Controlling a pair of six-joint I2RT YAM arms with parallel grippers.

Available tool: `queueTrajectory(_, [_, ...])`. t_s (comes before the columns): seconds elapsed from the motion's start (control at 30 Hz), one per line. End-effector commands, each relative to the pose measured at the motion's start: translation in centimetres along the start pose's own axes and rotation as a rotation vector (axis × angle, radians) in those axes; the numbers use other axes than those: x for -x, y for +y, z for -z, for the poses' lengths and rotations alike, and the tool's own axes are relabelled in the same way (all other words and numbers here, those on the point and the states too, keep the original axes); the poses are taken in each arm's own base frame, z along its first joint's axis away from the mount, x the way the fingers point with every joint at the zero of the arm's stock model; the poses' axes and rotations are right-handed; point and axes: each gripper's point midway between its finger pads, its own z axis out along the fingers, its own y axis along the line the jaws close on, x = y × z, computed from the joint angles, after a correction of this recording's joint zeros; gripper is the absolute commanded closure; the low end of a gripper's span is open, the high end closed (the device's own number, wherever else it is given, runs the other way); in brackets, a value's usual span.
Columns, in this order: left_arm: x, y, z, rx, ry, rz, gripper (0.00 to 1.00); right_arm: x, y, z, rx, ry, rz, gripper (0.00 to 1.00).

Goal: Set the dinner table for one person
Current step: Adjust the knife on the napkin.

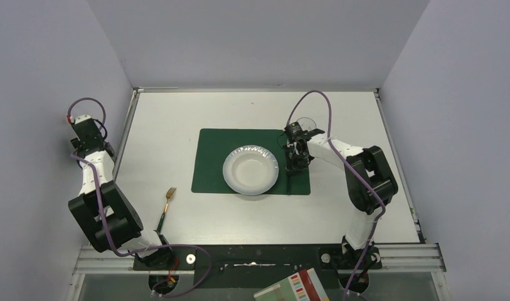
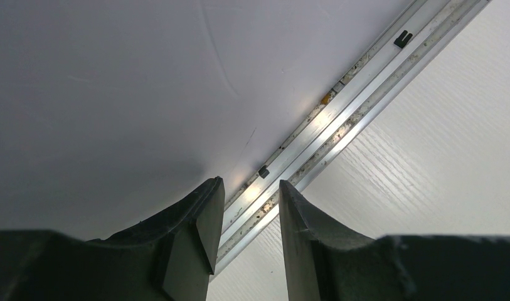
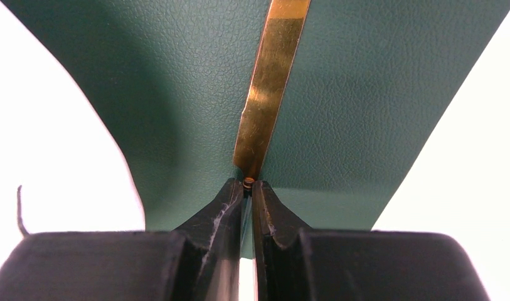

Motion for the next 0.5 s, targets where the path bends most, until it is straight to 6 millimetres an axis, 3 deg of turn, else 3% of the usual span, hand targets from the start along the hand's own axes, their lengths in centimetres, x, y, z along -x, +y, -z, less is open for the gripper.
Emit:
queueTrajectory(0.0, [2.7, 0.52, 0.56, 0.016, -0.07, 0.02, 0.63, 0.63, 0.07, -0.19, 0.008, -0.008, 0.033, 0.97])
queueTrajectory(0.27, [2.66, 0.59, 0.55, 0.02, -0.07, 0.018, 0.63, 0.74, 0.42, -0.24, 0.024, 0.008, 0.047, 0.99])
queueTrajectory(0.47, [2.59, 0.55, 0.47, 0.019, -0.069, 0.018, 0.63, 1.19, 0.61, 0.57, 0.042, -0.034, 0.04, 0.92])
